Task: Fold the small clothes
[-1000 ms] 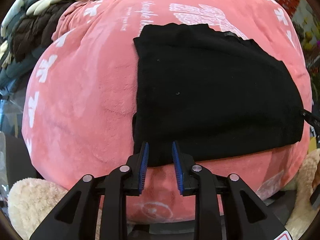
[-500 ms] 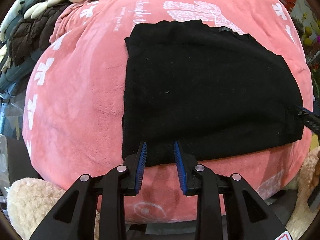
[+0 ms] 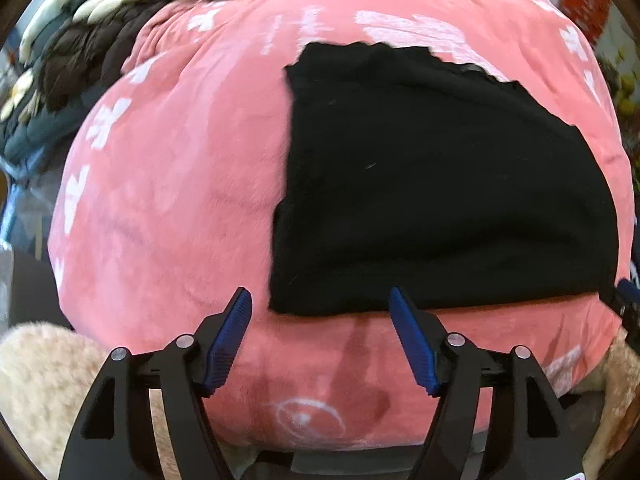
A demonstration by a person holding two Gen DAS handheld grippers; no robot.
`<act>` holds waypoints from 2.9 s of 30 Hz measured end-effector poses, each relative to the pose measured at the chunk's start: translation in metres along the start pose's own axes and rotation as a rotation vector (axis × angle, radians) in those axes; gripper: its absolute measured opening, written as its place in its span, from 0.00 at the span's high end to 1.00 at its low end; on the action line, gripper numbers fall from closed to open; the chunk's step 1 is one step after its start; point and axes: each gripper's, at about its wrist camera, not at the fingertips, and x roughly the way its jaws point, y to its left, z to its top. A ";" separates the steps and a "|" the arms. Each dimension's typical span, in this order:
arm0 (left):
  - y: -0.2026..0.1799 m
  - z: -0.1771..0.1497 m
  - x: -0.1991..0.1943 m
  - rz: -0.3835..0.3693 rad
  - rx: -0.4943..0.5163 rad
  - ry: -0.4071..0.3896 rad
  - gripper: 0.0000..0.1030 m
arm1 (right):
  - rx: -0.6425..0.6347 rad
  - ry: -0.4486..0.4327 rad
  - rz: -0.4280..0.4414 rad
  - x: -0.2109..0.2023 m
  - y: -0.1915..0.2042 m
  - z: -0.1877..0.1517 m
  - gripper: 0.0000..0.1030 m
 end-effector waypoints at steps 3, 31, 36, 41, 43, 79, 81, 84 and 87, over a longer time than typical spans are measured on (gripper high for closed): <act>0.012 0.001 0.001 -0.048 -0.074 -0.009 0.34 | -0.041 -0.021 -0.017 0.003 0.010 0.002 0.43; 0.012 -0.005 0.010 -0.022 -0.097 -0.021 0.31 | 0.127 -0.076 -0.014 -0.010 -0.020 -0.006 0.31; 0.019 -0.005 0.008 -0.068 -0.137 -0.028 0.27 | 0.055 -0.084 -0.044 -0.006 -0.005 -0.007 0.31; 0.031 -0.002 0.017 -0.126 -0.221 -0.006 0.27 | 0.033 -0.080 -0.049 -0.003 0.000 -0.007 0.30; 0.033 0.000 0.021 -0.152 -0.243 -0.001 0.27 | 0.036 -0.074 -0.049 -0.001 0.000 -0.007 0.30; 0.043 0.013 0.040 -0.363 -0.351 0.020 0.41 | -0.264 0.027 0.324 0.076 0.235 0.202 0.55; 0.052 0.012 0.043 -0.404 -0.403 0.021 0.40 | -0.179 -0.034 0.318 0.047 0.189 0.189 0.52; 0.058 0.013 0.047 -0.432 -0.466 0.017 0.38 | -0.117 -0.085 0.220 0.016 0.117 0.152 0.49; 0.057 0.014 0.047 -0.424 -0.458 0.000 0.38 | -0.068 -0.078 0.120 -0.005 0.050 0.104 0.45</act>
